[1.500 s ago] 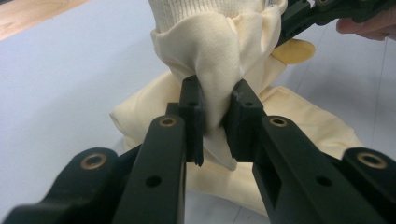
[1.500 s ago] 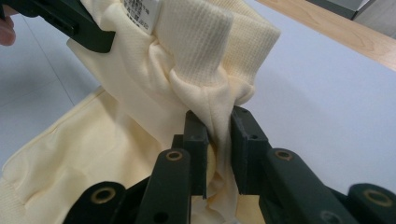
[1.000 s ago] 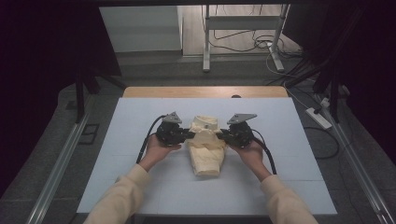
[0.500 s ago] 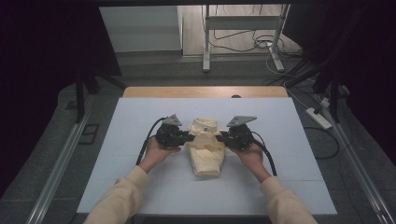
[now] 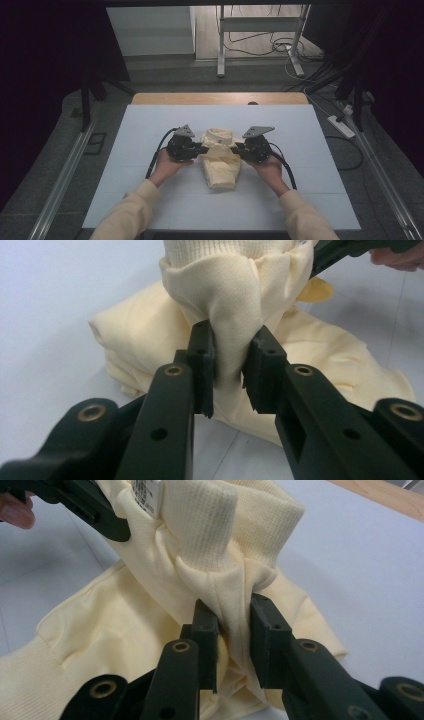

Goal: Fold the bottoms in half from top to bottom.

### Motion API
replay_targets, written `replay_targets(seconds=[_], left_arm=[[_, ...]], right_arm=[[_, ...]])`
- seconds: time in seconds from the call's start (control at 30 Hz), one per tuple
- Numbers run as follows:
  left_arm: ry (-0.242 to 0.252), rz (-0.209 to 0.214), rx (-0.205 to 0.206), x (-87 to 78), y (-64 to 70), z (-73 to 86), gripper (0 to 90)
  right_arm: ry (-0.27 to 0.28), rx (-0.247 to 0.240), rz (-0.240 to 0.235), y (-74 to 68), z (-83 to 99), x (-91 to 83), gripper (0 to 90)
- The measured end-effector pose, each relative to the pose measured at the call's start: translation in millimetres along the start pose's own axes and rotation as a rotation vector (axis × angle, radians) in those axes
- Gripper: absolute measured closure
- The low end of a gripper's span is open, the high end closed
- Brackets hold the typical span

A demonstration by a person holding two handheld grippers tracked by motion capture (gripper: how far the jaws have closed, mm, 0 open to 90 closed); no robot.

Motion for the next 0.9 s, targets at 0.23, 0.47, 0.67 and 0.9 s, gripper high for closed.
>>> replay_targets(seconds=[0.23, 0.47, 0.67, 0.9], left_arm=[[-0.005, 0.003, 0.01, 0.9, 5.6, 2.1, 73.4], [-0.021, 0.009, 0.015, 3.9, 8.0, 5.9, 71.7], [-0.027, 0.006, 0.021, 5.3, 12.2, 7.7, 70.3], [-0.03, 0.008, 0.028, 6.9, 17.2, 10.4, 70.1]], right_arm=[[-0.013, -0.014, -0.001, -4.9, 6.3, -1.2, 73.7], [-0.022, -0.016, -0.007, -8.6, 9.6, -0.3, 72.3], [-0.027, -0.02, -0.009, -11.2, 12.0, -0.8, 71.9], [-0.042, -0.044, 0.011, -14.9, 15.2, -3.3, 71.9]])
Point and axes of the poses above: each handheld gripper's, and its own axes: x roughly forward along the jaws, z roughly out of its underside, y roughly to its right, the point moved 7 cm from there along x, roughly forward along the jaws, and after that the axes turned 15 degrees about -y, right-handed, at the moved point
